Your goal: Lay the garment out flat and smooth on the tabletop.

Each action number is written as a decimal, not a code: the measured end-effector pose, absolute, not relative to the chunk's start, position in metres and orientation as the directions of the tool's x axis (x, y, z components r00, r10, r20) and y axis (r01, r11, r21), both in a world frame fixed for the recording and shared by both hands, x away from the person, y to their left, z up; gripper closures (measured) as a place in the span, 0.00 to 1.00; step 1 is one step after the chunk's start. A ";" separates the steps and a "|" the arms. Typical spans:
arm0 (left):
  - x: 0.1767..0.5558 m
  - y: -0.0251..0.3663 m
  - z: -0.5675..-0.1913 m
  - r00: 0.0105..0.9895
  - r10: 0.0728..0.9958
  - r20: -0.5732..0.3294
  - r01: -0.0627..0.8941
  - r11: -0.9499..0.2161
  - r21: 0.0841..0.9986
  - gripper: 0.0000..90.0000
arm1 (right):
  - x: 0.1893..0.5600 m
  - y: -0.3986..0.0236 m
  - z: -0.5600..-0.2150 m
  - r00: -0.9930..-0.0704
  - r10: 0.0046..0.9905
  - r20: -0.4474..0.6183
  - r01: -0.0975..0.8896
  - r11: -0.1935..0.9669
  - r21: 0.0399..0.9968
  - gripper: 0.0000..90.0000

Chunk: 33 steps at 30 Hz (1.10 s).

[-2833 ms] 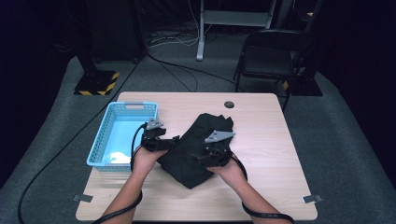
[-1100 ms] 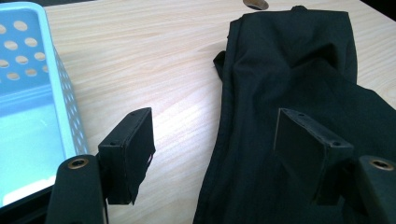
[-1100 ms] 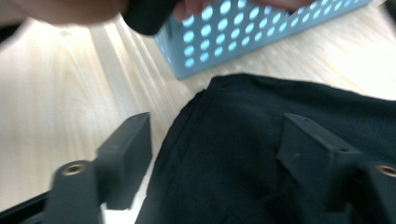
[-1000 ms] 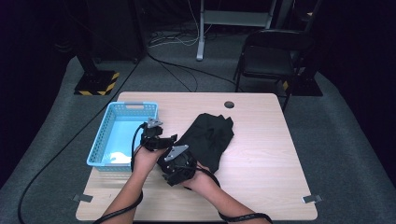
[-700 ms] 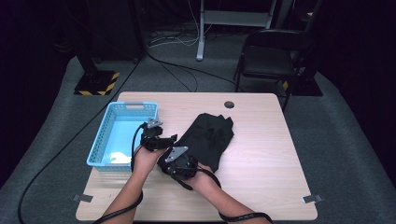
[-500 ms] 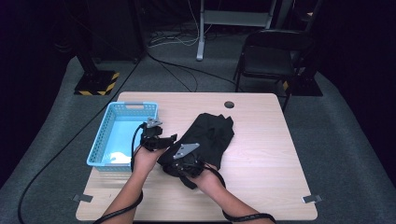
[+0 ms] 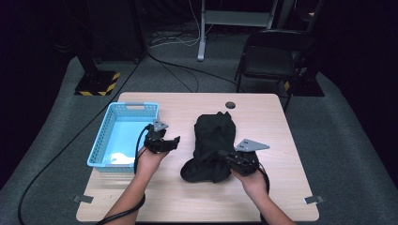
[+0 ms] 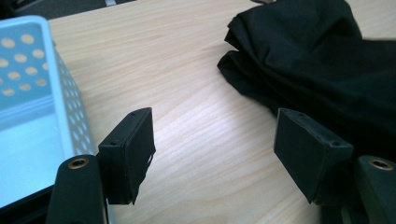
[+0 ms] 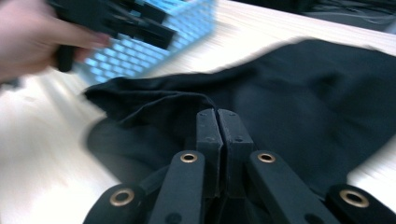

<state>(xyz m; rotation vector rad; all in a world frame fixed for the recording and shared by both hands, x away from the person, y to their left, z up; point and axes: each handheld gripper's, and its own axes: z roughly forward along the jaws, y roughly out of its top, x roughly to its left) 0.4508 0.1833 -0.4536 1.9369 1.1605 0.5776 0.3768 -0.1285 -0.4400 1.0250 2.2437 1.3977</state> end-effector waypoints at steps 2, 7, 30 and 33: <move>0.450 0.178 -0.456 0.493 0.869 -0.039 0.527 -0.263 0.808 0.31 | 0.377 -0.140 -0.443 -0.671 0.736 0.092 0.421 0.275 0.864 0.97; 0.451 0.159 -0.471 0.545 0.834 -0.087 0.560 -0.285 0.778 0.31 | 0.378 -0.168 -0.458 -0.607 0.793 0.055 0.469 0.301 0.830 0.95; 0.459 0.110 -0.486 0.649 0.754 -0.104 0.527 -0.346 0.777 0.31 | 0.337 -0.176 -0.429 -0.651 0.759 0.000 0.436 0.374 0.819 0.56; 0.462 0.102 -0.483 0.660 0.741 -0.127 0.527 -0.335 0.781 0.31 | 0.331 -0.179 -0.426 -0.653 0.757 0.025 0.439 0.351 0.827 0.51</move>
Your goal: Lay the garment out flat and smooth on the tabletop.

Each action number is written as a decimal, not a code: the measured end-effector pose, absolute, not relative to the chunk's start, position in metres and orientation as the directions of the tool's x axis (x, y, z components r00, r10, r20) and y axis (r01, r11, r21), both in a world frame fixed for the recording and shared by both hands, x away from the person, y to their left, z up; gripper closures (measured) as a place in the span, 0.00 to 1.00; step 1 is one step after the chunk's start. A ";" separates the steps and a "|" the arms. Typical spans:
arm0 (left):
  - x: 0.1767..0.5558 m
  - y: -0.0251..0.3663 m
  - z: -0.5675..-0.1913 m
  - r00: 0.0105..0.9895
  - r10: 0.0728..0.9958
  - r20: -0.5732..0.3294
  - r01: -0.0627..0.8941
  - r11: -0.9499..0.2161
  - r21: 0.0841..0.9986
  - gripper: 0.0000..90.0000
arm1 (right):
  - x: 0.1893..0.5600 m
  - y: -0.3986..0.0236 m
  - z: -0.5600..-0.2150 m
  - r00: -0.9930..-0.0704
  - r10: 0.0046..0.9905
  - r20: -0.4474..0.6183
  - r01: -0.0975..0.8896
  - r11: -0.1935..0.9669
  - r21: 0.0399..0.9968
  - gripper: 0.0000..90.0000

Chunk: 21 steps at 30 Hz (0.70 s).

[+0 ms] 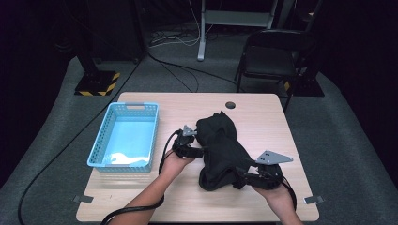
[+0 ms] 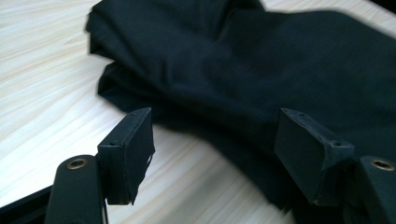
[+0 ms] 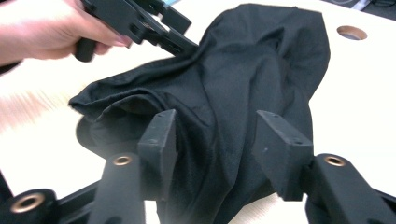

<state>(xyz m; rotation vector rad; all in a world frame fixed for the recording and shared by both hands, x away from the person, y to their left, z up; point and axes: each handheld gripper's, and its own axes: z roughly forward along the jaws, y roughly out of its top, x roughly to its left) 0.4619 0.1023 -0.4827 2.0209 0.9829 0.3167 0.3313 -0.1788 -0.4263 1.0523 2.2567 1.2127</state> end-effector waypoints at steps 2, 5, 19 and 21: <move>0.465 0.097 -0.482 0.663 0.732 -0.155 0.535 -0.318 0.783 0.31 | 0.326 -0.178 -0.419 -0.646 0.763 0.017 0.422 0.338 0.841 0.47; 0.468 0.089 -0.482 0.673 0.722 -0.163 0.533 -0.320 0.783 0.30 | 0.321 -0.173 -0.407 -0.655 0.755 0.029 0.396 0.311 0.864 0.44; 0.463 0.123 -0.459 0.593 0.803 -0.061 0.487 -0.297 0.822 0.30 | 0.378 -0.080 -0.419 -0.753 0.657 0.019 0.414 0.452 0.790 0.39; 0.463 0.133 -0.457 0.568 0.821 -0.065 0.497 -0.278 0.822 0.30 | 0.390 -0.070 -0.420 -0.751 0.660 0.016 0.424 0.463 0.779 0.38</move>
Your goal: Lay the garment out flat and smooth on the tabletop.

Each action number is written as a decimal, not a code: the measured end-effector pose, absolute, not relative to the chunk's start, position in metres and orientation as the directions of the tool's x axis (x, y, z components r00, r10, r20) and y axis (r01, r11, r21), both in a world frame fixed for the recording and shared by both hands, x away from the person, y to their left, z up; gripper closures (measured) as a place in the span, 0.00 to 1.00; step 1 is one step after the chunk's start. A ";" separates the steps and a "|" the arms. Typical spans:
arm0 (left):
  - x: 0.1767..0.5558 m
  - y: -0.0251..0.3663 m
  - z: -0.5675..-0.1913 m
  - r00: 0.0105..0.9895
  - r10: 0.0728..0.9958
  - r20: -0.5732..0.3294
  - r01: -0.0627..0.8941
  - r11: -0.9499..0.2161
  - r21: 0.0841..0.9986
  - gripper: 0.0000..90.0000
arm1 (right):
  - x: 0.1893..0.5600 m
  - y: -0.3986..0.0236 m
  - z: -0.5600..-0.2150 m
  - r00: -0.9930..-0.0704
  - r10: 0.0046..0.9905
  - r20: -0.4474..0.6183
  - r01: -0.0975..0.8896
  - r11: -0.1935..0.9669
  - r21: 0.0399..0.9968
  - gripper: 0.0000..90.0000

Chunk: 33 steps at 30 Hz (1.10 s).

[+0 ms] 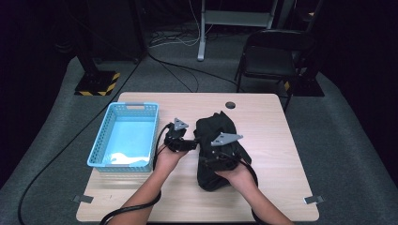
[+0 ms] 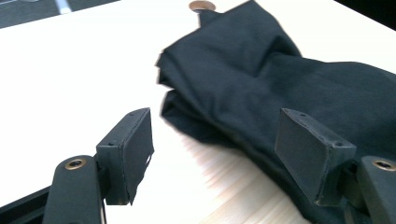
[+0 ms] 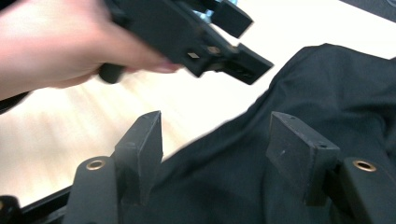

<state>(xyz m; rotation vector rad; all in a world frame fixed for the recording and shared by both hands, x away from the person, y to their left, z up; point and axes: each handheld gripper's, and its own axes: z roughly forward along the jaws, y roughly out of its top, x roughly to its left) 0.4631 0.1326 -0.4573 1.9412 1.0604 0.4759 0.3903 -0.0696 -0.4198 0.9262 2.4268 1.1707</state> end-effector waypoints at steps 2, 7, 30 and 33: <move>0.463 0.139 -0.457 0.547 0.835 -0.059 0.503 -0.271 0.821 0.30 | 0.404 -0.061 -0.421 -0.742 0.671 0.020 0.440 0.464 0.769 0.37; 0.460 0.153 -0.453 0.505 0.862 -0.043 0.504 -0.254 0.826 0.30 | 0.435 -0.047 -0.431 -0.703 0.711 0.017 0.497 0.475 0.726 0.36; 0.456 0.178 -0.450 0.461 0.884 -0.071 0.512 -0.200 0.835 0.29 | 0.481 -0.018 -0.482 -0.617 0.782 -0.088 0.600 0.540 0.590 0.75; 0.456 0.178 -0.450 0.461 0.884 -0.074 0.512 -0.196 0.836 0.29 | 0.479 -0.023 -0.477 -0.626 0.778 -0.058 0.597 0.525 0.607 0.97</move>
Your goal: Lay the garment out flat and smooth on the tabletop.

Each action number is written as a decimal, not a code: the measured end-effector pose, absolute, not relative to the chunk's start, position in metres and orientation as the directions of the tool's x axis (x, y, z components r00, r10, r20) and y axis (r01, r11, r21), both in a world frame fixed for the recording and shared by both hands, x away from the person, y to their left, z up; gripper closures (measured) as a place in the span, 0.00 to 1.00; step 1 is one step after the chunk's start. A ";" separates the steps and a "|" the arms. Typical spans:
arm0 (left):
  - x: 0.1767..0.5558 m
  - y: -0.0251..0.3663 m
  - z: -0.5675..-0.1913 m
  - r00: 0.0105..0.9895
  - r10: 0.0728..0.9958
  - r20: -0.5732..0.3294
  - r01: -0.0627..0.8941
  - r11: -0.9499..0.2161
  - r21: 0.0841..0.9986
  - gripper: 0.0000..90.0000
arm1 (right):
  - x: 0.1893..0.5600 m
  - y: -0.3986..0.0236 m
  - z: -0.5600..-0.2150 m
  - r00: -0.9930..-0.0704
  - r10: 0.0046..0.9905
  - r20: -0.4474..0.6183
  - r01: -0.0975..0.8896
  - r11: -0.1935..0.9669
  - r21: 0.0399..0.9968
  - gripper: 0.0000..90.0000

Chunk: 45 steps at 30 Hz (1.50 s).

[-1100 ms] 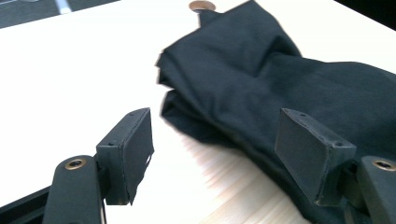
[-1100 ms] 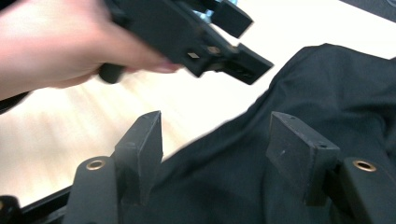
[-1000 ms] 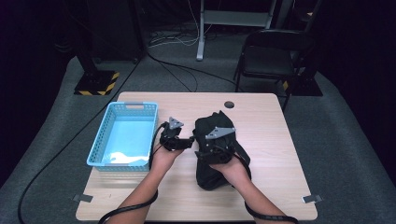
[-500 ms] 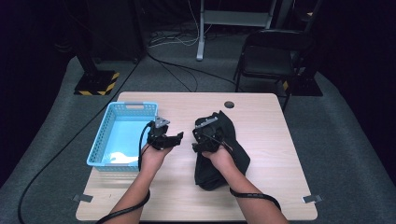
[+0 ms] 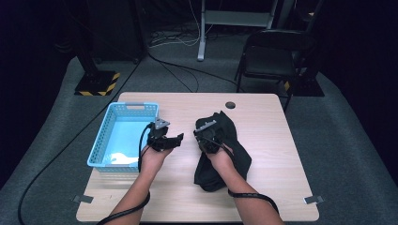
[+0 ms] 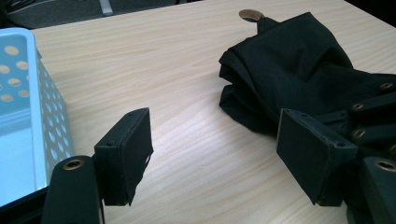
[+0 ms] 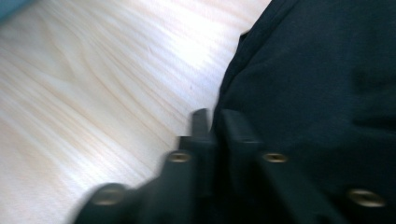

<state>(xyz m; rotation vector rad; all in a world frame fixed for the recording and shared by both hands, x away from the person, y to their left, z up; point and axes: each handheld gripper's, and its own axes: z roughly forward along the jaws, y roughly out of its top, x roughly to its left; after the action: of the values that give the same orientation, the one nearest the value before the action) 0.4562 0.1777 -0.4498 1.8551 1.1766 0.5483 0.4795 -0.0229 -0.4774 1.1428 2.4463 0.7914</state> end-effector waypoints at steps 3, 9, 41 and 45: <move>0.457 0.177 -0.450 0.461 0.884 -0.077 0.510 -0.193 0.838 0.29 | 0.477 -0.034 -0.466 -0.621 0.783 -0.017 0.587 0.479 0.652 0.98; 0.458 0.172 -0.451 0.475 0.877 -0.074 0.511 -0.206 0.835 0.29 | 0.469 -0.087 -0.428 -0.590 0.806 0.057 0.537 0.339 0.773 0.98; 0.467 0.089 -0.492 0.656 0.753 -0.048 0.522 -0.407 0.750 0.29 | 0.413 -0.346 -0.456 -0.140 0.956 0.259 0.609 -0.123 0.783 0.58; 0.466 0.086 -0.491 0.661 0.749 -0.048 0.516 -0.408 0.753 0.29 | 0.414 -0.314 -0.439 -0.236 0.945 0.228 0.581 -0.051 0.812 0.53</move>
<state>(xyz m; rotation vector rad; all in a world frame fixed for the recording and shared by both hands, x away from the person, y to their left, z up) 0.4660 0.0862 -0.4914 2.1015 0.9758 0.3833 0.4138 -0.3139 -0.4388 1.6169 1.8240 1.2040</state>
